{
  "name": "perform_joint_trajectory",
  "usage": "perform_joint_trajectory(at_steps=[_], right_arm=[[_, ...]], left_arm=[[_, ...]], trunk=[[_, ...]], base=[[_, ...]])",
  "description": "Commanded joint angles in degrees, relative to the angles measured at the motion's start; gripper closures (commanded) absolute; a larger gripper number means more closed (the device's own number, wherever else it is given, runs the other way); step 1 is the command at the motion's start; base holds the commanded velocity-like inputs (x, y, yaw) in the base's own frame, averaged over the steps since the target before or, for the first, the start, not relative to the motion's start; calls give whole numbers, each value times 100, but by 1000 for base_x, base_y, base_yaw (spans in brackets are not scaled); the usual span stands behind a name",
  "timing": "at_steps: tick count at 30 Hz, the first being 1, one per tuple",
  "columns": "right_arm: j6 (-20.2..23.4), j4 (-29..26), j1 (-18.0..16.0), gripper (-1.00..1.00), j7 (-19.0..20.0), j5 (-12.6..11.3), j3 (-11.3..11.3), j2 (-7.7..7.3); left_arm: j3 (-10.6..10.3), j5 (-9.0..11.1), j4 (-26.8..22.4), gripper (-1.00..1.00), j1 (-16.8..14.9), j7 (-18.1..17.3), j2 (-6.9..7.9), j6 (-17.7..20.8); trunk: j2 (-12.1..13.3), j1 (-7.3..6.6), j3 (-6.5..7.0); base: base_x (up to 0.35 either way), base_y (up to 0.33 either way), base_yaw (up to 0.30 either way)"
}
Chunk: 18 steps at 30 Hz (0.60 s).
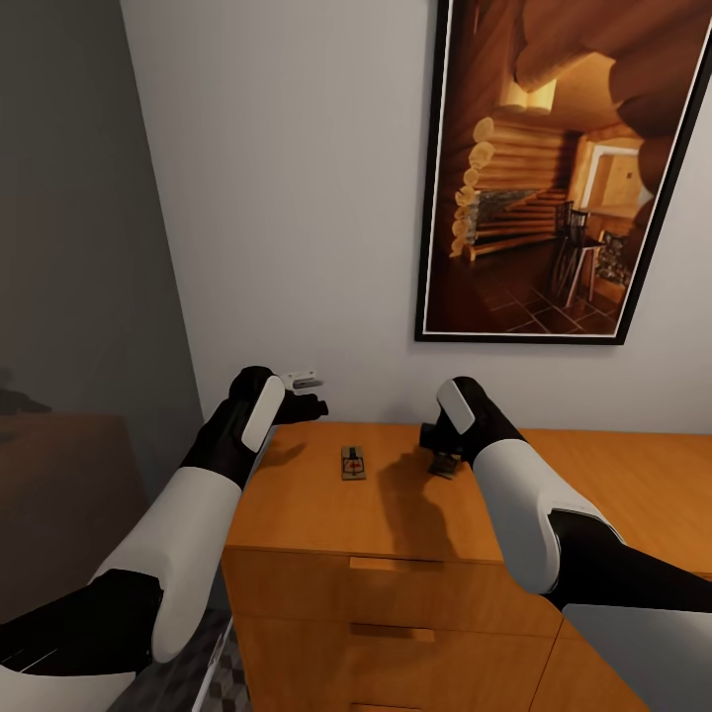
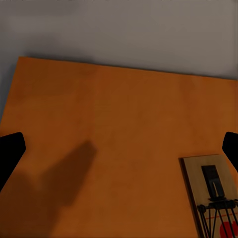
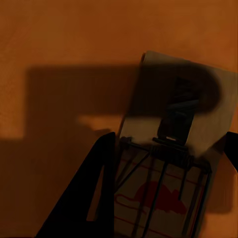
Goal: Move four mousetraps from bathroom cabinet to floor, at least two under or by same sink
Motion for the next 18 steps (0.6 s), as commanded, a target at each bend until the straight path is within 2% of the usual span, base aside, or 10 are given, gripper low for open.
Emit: perform_joint_trajectory(at_steps=[1, 18], right_arm=[[3, 300, 0, 100, -70, -165, -38, 6], [3, 295, 0, 100, -114, -118, -19, 6]], left_arm=[[-8, 60, -7, -100, -6, 59, 1, 15], [-8, 60, -15, -100, -5, 59, 0, 16]], trunk=[[-2, 0, -8], [-2, 0, -8]], base=[[0, 0, 0], [0, 0, 0]])
